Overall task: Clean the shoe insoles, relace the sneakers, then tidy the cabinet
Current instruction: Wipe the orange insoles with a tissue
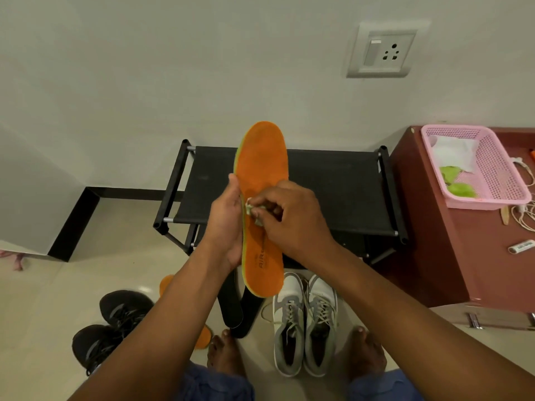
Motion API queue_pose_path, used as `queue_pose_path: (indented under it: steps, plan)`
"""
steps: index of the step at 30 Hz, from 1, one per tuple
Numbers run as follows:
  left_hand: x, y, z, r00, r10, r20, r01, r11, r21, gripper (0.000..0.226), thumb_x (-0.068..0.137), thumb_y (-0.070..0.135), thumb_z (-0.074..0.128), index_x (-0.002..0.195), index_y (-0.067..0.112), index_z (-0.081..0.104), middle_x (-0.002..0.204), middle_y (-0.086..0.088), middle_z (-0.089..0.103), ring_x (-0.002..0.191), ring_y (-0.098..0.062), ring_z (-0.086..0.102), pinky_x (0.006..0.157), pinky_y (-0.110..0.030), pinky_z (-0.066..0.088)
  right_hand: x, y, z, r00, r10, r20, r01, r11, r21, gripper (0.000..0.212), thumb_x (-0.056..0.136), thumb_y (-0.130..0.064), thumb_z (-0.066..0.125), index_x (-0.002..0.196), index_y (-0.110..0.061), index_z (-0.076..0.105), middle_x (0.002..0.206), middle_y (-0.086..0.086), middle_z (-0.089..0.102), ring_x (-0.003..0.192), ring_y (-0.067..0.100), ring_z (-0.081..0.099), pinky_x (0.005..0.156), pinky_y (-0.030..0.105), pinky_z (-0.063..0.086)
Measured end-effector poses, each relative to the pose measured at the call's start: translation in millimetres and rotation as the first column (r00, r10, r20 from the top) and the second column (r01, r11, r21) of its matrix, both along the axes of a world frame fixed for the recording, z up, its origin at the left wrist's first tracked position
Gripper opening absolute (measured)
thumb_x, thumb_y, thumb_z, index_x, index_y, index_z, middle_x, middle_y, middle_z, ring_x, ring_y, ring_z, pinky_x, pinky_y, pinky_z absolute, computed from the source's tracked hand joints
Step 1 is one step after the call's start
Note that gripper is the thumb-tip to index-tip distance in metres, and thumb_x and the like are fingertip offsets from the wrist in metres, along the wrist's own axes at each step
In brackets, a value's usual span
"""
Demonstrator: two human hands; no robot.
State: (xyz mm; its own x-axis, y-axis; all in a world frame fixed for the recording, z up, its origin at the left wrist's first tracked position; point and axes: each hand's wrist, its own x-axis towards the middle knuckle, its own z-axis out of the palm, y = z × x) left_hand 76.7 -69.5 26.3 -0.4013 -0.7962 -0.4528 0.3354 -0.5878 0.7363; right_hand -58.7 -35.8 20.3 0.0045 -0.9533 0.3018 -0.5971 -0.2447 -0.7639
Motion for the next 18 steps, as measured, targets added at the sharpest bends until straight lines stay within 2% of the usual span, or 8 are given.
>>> queue_pose_path:
  steps: [1,3,6,9,12,15,18]
  plan:
    - [2.3,-1.6,1.6,1.0,0.021,-0.003,-0.021,1.0,0.009,0.076,0.104,0.068,0.023,0.144,0.012,0.056,0.142,-0.02,0.061,0.13,-0.035,0.061,0.11,-0.051,0.049,1.8,1.2,0.7,0.999,0.048,0.001,-0.048,0.998,0.042,0.01,0.093,-0.024,0.074,0.102,-0.021,0.078,0.097,-0.008,0.067,0.083,0.001,0.06,0.087,0.028,0.054]
    - [3.6,-1.5,7.1,0.999,0.047,-0.017,-0.047,0.999,0.02,0.075,0.104,0.066,0.02,0.137,0.011,0.058,0.129,-0.018,0.07,0.117,-0.031,0.07,0.094,-0.043,0.06,3.6,2.7,2.9,0.992,0.126,0.015,-0.127,0.985,0.114,0.011,0.092,-0.023,0.075,0.102,-0.021,0.079,0.096,-0.006,0.067,0.085,0.004,0.062,0.084,0.029,0.055]
    - [2.0,0.9,8.9,0.997,0.068,-0.031,-0.066,0.997,0.041,0.074,0.104,0.066,0.021,0.137,0.01,0.056,0.12,-0.018,0.074,0.107,-0.031,0.074,0.08,-0.039,0.064,1.8,3.2,7.0,0.979,0.199,0.045,-0.204,0.961,0.188,0.007,0.09,-0.02,0.076,0.096,-0.02,0.078,0.093,-0.007,0.067,0.084,0.007,0.064,0.081,0.031,0.057]
    - [0.0,0.9,7.3,0.996,0.088,-0.017,-0.087,0.995,0.042,0.075,0.103,0.068,0.021,0.136,0.011,0.055,0.119,-0.017,0.074,0.108,-0.031,0.074,0.085,-0.041,0.062,-1.8,2.6,8.1,0.974,0.22,0.054,-0.226,0.948,0.226,0.006,0.089,-0.02,0.077,0.094,-0.019,0.078,0.091,-0.01,0.069,0.081,0.006,0.066,0.08,0.031,0.058]
    - [-2.2,1.5,6.7,0.998,0.069,0.003,-0.069,0.997,0.031,0.075,0.103,0.069,0.02,0.138,0.012,0.055,0.124,-0.016,0.073,0.115,-0.032,0.071,0.093,-0.044,0.056,-1.4,3.4,5.3,0.984,0.177,-0.008,-0.173,0.969,0.176,0.006,0.089,-0.022,0.076,0.094,-0.019,0.077,0.089,-0.013,0.065,0.077,0.004,0.062,0.082,0.028,0.055]
    - [-3.8,2.8,2.5,0.998,0.026,0.058,-0.025,1.0,-0.003,0.072,0.104,0.067,0.022,0.143,0.017,0.056,0.132,-0.014,0.069,0.12,-0.032,0.068,0.1,-0.049,0.053,-4.2,1.8,0.7,0.994,0.041,-0.106,-0.034,0.997,0.071,0.005,0.091,-0.025,0.074,0.093,-0.02,0.074,0.09,-0.009,0.064,0.08,0.006,0.061,0.087,0.036,0.058]
    - [-9.0,8.6,2.0,0.993,-0.043,0.108,0.046,0.999,-0.026,0.066,0.105,0.065,0.022,0.142,0.024,0.058,0.131,-0.012,0.07,0.117,-0.03,0.07,0.094,-0.049,0.057,-14.4,-4.7,-3.6,0.975,-0.134,-0.175,0.129,0.991,-0.038,0.01,0.093,-0.027,0.072,0.092,-0.018,0.073,0.09,-0.002,0.066,0.083,0.012,0.06,0.077,0.033,0.057]
